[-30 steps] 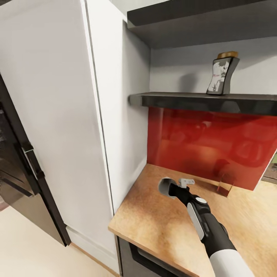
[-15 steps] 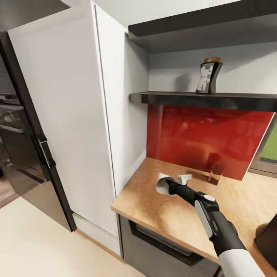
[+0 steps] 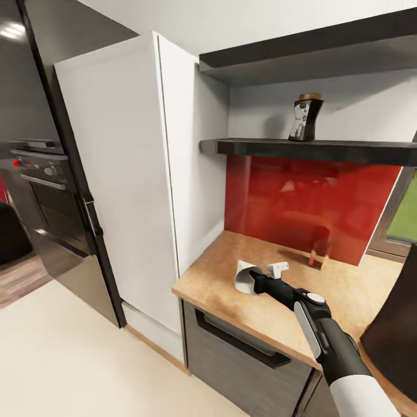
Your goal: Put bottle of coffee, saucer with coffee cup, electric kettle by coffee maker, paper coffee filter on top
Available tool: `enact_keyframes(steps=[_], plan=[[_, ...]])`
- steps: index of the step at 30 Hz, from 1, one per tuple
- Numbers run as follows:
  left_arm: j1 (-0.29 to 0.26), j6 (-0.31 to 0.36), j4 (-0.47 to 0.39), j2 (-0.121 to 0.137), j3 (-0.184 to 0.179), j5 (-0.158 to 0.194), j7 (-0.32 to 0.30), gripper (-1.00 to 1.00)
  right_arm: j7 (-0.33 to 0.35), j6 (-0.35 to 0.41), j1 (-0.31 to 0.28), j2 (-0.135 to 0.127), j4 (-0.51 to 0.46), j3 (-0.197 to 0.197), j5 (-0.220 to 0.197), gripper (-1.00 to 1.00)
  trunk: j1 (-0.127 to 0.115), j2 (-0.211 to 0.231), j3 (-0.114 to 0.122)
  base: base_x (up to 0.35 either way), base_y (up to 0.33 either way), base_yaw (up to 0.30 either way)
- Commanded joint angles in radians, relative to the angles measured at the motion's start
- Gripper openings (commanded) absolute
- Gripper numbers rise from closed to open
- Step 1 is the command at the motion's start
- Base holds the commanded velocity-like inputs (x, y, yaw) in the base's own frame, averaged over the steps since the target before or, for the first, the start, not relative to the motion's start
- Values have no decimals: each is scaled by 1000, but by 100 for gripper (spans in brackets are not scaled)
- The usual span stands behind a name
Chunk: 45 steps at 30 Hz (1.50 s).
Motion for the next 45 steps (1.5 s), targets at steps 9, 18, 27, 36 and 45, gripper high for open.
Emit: enact_keyframes(steps=[9,18,27,36,45], plan=[[0,-1,0,0,2,4,1,100,5,11,-1,0,-1,-1,-16,-100,0,-2,2,-303,135,-273],[0,-1,0,0,3,4,2,100,5,11,-1,0,2,0,-16,-100,0,-2,5,-33,249,-293],[0,-1,0,0,2,4,0,100,5,11,-1,0,3,1,-17,-100,0,-2,5,0,19,-298],[0,-1,0,0,1,4,-3,100,204,14,-1,5,5,7,-17,-100,0,-2,5,0,0,-299],[0,-3,0,0,2,4,-5,100,215,14,-1,9,11,7,-17,-100,0,-2,5,-31,29,-300]])
